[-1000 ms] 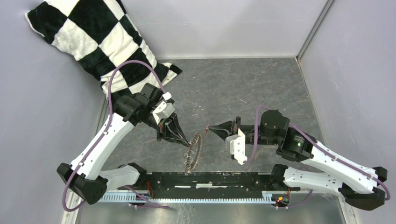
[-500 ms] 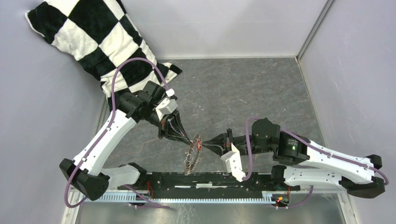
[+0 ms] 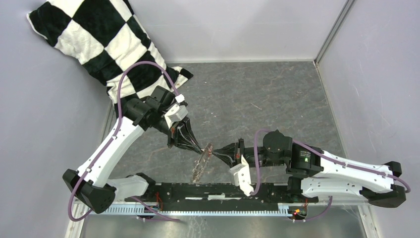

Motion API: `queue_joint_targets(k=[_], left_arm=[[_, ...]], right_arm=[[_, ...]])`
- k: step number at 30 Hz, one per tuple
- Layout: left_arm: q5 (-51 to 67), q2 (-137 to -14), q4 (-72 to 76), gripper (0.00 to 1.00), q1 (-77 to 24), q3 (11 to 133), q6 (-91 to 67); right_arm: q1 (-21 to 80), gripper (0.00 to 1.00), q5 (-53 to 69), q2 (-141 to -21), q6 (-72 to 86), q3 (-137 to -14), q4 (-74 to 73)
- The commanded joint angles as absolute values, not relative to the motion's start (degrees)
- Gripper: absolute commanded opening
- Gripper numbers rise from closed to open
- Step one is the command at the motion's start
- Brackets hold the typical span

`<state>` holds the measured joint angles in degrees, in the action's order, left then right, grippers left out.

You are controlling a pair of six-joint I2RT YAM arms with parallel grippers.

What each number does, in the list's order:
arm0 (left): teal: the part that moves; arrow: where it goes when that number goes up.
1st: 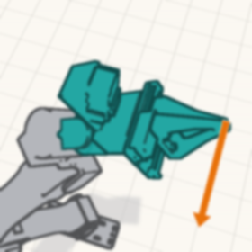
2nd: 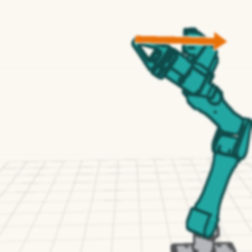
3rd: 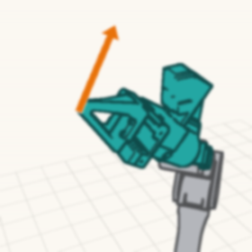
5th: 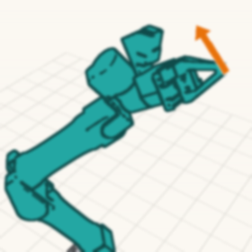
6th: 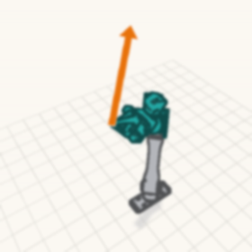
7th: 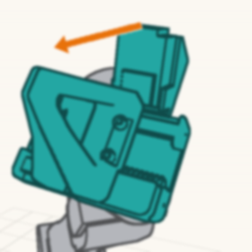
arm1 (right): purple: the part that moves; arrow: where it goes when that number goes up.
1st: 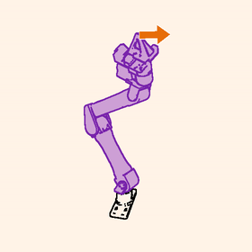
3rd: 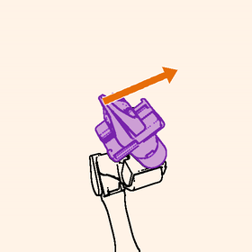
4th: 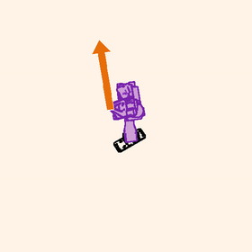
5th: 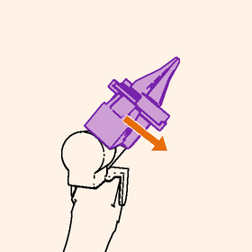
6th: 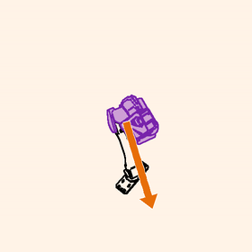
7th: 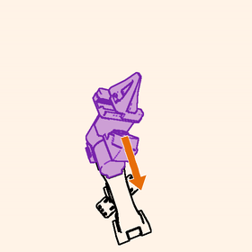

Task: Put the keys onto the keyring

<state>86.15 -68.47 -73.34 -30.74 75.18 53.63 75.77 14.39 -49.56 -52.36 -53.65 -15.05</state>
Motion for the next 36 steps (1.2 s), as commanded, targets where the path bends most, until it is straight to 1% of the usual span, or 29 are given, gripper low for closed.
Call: queue_joint_targets(k=[1, 13, 36], left_arm=[[93.2, -66.7, -72.3, 0.02, -30.9, 75.6, 52.9], [93.5, -66.7, -71.8, 0.02, -30.8, 74.8, 52.9], [93.5, -66.1, -71.1, 0.02, -30.6, 74.5, 52.5]], right_arm=[[76.3, 0.01, 12.1, -48.6, -53.3, -53.5, -10.1], [76.7, 0.01, 14.0, -47.2, -53.4, -52.9, -9.7], [78.5, 0.01, 13.1, -49.4, -53.8, -52.7, -8.0]])
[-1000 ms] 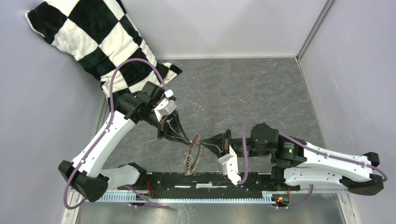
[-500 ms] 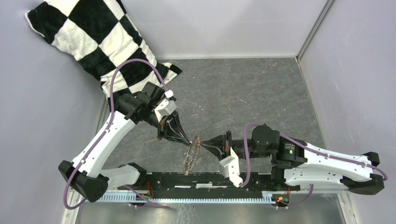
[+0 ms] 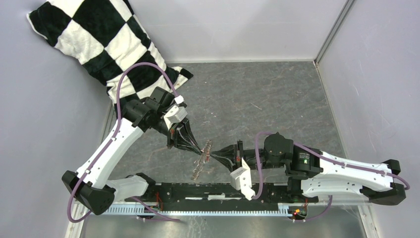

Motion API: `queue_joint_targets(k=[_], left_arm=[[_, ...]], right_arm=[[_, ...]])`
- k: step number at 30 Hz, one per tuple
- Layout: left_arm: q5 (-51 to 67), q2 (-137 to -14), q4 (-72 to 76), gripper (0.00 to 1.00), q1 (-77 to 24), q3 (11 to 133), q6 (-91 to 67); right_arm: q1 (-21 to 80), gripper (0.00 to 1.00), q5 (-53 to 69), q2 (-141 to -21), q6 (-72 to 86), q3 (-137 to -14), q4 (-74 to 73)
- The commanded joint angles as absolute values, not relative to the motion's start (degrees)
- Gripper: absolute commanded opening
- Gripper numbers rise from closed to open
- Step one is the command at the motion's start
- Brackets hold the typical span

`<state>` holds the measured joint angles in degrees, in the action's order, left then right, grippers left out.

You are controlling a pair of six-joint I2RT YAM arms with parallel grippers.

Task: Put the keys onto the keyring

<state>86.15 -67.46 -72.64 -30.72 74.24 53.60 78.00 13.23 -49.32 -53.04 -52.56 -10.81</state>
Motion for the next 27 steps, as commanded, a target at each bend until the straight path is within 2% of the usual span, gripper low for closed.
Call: queue_joint_targets(k=[1, 27], left_arm=[[93.5, -66.1, -71.1, 0.02, -30.6, 74.5, 52.5], [93.6, -65.5, -70.9, 0.02, -30.4, 74.0, 52.1]], right_arm=[[78.6, 0.01, 13.2, -49.4, -53.8, -52.6, -7.9], [78.8, 0.01, 10.9, -48.8, -54.7, -51.4, -6.0]])
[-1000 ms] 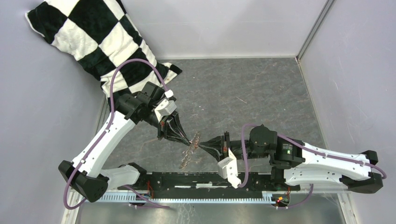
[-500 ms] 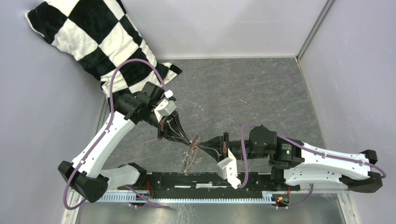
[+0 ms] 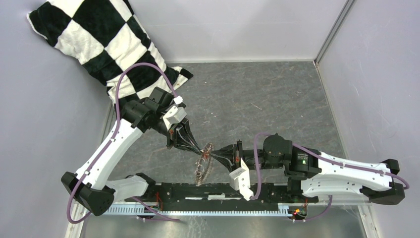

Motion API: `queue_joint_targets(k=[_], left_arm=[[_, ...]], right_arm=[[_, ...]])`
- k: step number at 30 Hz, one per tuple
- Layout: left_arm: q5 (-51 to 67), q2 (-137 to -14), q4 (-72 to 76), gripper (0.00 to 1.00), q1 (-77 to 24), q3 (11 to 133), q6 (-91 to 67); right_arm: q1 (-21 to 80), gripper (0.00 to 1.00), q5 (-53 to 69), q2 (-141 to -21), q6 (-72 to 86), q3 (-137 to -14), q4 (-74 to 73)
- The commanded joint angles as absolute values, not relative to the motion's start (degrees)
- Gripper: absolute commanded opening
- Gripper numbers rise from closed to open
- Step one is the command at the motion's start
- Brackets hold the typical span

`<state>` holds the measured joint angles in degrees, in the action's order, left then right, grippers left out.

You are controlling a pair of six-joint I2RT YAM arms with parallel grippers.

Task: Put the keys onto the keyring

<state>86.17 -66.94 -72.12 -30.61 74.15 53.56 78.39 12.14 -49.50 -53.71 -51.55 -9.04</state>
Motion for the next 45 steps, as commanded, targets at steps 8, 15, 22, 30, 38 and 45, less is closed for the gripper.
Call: queue_joint_targets(k=[8, 15, 22, 30, 38, 45], left_arm=[[93.6, -65.3, -69.7, 0.02, -30.4, 73.4, 50.5], [93.6, -65.3, -69.5, 0.02, -30.4, 73.3, 50.5], [93.6, -64.8, -69.4, 0.02, -30.0, 73.2, 50.0], [87.3, -60.2, -64.8, 0.02, -27.1, 63.6, 47.2], [84.2, -57.3, -62.7, 0.02, -25.8, 58.4, 47.1], [85.7, -55.4, -65.7, 0.02, -25.5, 60.0, 47.0]], right_arm=[[79.0, 0.01, 10.5, -48.2, -54.6, -51.2, -4.4], [79.0, 0.01, 10.8, -48.0, -54.4, -50.7, -3.9], [78.9, 0.01, 5.9, -48.4, -54.3, -50.5, -7.9], [78.8, 0.01, -7.0, -42.7, -38.6, -37.2, -8.7], [76.8, 0.01, -8.6, -41.8, -28.2, -23.1, -2.9], [68.6, 0.01, -0.1, -54.2, -22.2, -13.5, 15.8]])
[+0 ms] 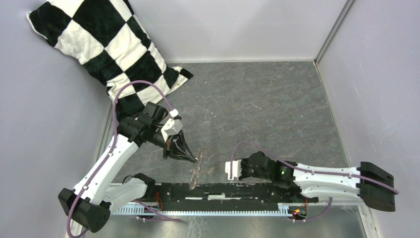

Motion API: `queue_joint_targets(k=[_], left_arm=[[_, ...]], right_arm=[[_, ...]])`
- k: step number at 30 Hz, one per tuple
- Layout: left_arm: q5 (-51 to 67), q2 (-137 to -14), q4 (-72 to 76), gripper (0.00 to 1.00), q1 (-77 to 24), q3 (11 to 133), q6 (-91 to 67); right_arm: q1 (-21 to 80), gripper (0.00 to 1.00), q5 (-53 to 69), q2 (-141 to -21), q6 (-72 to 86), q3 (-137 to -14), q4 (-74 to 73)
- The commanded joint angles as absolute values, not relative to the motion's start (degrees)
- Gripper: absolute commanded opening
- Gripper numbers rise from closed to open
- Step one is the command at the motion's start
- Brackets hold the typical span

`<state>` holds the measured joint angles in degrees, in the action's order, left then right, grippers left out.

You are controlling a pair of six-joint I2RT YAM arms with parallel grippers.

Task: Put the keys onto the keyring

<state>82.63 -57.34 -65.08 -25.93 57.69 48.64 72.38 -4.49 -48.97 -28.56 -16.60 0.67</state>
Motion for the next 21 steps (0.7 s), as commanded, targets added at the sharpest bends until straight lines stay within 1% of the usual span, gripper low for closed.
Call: queue_joint_targets(k=[1, 7, 8, 10, 14, 18, 21], left_arm=[[85.7, -55.0, -66.1, 0.02, -25.3, 60.1, 47.2], [86.7, -54.4, -66.5, 0.02, -25.2, 60.3, 47.3], [86.9, -54.4, -66.4, 0.02, -25.1, 60.6, 47.3], [87.1, -54.4, -66.4, 0.02, -25.1, 60.8, 47.2], [87.4, -54.2, -66.5, 0.02, -25.1, 61.0, 47.0], [87.6, -54.2, -66.0, 0.02, -25.1, 61.0, 46.9], [88.1, -54.2, -64.8, 0.02, -25.1, 60.9, 45.7]], right_arm=[[67.8, 0.01, -0.1, -55.7, -21.4, -13.0, 18.0], [65.7, 0.01, -0.2, -67.1, -18.1, -13.0, 28.8], [65.6, 0.02, -0.2, -68.5, -18.0, -13.4, 29.1], [65.2, 0.1, -0.2, -70.5, -17.7, -14.4, 29.3], [64.5, 0.24, -0.1, -70.1, -17.4, -13.9, 29.7], [63.9, 0.27, -0.1, -69.1, -18.0, -13.6, 28.2], [63.6, 0.31, -0.3, -69.1, -17.8, -13.4, 28.1]])
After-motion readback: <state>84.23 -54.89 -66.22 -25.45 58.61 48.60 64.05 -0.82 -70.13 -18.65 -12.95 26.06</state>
